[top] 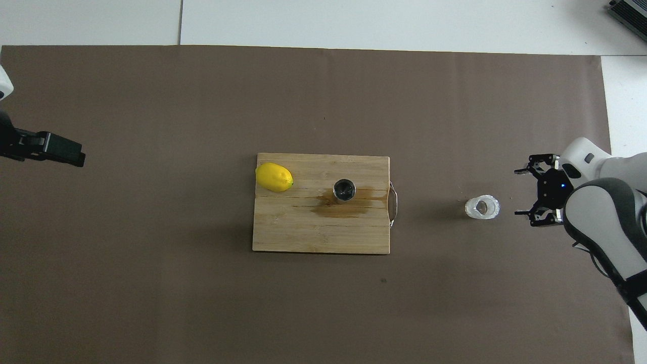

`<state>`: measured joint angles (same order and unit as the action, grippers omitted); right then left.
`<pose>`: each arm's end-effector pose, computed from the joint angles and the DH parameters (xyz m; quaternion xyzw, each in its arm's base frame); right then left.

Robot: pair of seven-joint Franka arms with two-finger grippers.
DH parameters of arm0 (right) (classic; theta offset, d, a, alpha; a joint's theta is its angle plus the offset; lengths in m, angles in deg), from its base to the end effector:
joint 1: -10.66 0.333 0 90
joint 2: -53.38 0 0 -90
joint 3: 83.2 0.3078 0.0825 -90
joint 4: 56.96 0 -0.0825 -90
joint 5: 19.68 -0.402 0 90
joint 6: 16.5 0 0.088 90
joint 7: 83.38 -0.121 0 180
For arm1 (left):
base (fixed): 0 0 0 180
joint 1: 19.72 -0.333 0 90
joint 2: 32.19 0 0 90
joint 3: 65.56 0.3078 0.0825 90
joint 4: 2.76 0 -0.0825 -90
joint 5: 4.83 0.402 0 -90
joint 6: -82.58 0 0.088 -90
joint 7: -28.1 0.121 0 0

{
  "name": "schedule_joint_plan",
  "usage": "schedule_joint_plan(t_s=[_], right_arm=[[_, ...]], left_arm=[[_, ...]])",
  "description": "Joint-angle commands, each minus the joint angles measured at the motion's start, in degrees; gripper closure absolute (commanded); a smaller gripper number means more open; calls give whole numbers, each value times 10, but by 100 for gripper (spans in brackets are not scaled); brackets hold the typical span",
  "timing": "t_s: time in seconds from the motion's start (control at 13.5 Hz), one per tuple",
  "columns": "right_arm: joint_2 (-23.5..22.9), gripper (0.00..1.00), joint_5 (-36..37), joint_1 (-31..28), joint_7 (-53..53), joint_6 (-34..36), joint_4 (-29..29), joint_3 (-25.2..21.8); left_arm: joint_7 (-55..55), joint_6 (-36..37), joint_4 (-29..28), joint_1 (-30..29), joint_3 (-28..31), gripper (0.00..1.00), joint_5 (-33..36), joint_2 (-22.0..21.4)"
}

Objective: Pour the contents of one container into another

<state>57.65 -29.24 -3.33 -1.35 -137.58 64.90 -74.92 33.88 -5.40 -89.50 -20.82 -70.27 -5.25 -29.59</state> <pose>0.5478 -0.0444 0.4178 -0.8088 -0.5835 -0.0684 0.0276 0.5813 -0.0365 0.6009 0.9966 -0.0819 -0.0117 0.0057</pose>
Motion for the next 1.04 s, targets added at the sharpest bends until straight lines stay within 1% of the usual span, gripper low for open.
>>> schedule_joint_plan(t_s=[0.0, 0.07, 0.3, 0.44, 0.52, 0.67, 0.89, 0.96], right_arm=[[20, 0, 58, 50, -212, 74, -42, 5], [20, 0, 64, 69, -290, 99, -64, 5], [8, 0, 100, 104, -438, 131, -139, 5], [-21, 0, 101, 105, -532, 166, -208, 5], [-32, 0, 102, 104, -595, 181, -237, 5], [-55, 0, 103, 103, -715, 192, -288, 4], [-56, 0, 106, 101, -848, 210, -300, 4], [-47, 0, 108, 103, -896, 229, -300, 4]], left_arm=[[6, -7, -8, 3, 1, 0, 5, -3], [6, -7, -8, 3, 1, 0, 5, -2], [6, -7, -8, 3, 1, 0, 5, -2], [6, -7, -8, 3, 2, 0, 5, -2], [6, -7, -8, 3, 1, 0, 5, -2], [6, -7, -8, 3, 1, 0, 5, -2], [6, -7, -8, 3, 1, 0, 5, -2], [6, -5, -8, 2, 1, 0, 5, -3]])
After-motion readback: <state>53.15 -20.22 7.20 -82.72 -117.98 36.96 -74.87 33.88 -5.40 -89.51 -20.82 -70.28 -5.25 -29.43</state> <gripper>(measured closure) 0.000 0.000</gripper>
